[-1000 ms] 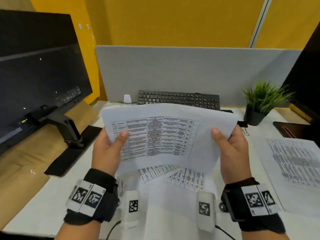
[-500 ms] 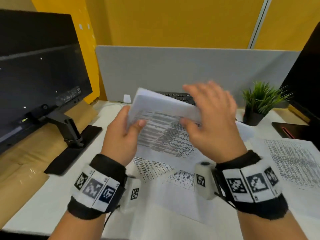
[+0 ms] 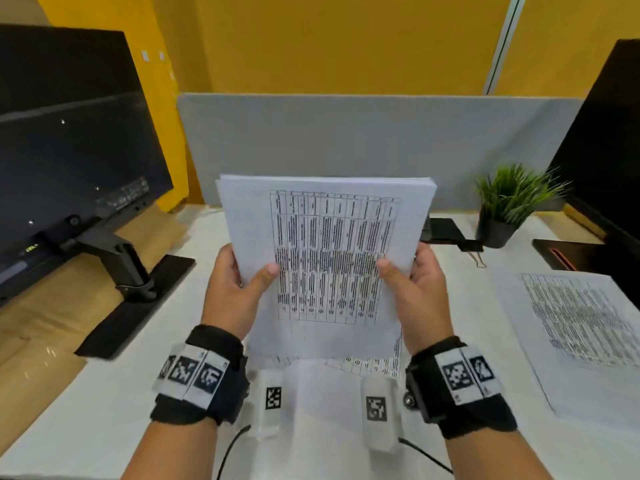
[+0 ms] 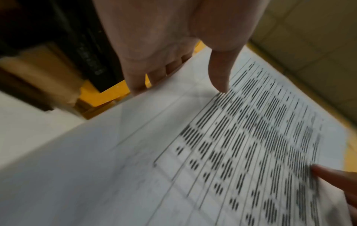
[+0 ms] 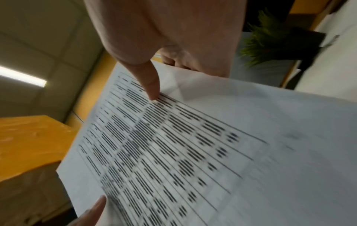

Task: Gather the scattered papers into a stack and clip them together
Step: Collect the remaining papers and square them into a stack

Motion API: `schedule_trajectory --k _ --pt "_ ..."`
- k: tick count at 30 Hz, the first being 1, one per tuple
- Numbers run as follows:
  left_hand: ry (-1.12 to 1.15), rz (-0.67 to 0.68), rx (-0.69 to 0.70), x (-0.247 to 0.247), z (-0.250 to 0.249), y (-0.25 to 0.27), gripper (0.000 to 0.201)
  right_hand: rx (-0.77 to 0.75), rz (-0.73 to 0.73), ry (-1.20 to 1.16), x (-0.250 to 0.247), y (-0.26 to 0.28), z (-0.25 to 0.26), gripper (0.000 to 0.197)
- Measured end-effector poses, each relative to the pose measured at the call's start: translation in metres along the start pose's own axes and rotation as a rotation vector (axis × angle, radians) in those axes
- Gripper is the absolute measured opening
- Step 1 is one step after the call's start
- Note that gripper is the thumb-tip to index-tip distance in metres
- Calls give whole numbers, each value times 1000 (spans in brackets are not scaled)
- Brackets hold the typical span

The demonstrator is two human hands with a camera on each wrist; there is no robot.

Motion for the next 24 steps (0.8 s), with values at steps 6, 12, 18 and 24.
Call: schedule_trajectory --k 6,12,18,24 --pt "-153 -135 -22 -22 16 2 20 86 51 67 21 -4 -22 17" --pt "-221 -384 -75 -113 16 -1 28 362 249 770 29 -53 -74 39" --pt "-263 -602 -103 -189 43 17 50 446 594 1405 69 -60 -136 110" --pt "-186 -595 -190 -199 22 29 36 352 676 1612 84 -57 -146 102"
Point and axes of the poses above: each hand's wrist, its own y-axis away from the middle knuckle, its own x-axis out of the palm, z = x × y, the point moved 8 cm from there along -y, towards the middle knuckle, and after that the axes turned 3 degrees about y, right-handed, at the moved point
